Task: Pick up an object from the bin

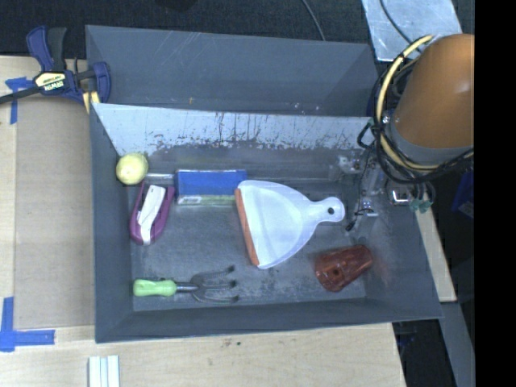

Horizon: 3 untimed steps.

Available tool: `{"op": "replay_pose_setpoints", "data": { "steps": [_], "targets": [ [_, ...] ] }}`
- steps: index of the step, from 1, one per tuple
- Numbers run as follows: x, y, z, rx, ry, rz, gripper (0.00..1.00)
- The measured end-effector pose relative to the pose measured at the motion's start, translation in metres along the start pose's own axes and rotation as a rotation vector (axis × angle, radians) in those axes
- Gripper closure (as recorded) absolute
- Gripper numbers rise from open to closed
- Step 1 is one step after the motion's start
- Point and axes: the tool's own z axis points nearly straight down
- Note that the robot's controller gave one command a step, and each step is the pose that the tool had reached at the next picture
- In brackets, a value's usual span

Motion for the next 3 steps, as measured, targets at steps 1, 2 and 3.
{"op": "replay_pose_setpoints", "data": {
  "steps": [1,2,3],
  "targets": [
    [0.0,0.0,0.0,0.0,0.0,0.0,0.0],
    [-0.001,-0.009,0.075,0.0,-0.005,0.142,0.0],
    [0.0,-0.004,0.09,0.001,-0.008,0.091,0.0]
  ]
}}
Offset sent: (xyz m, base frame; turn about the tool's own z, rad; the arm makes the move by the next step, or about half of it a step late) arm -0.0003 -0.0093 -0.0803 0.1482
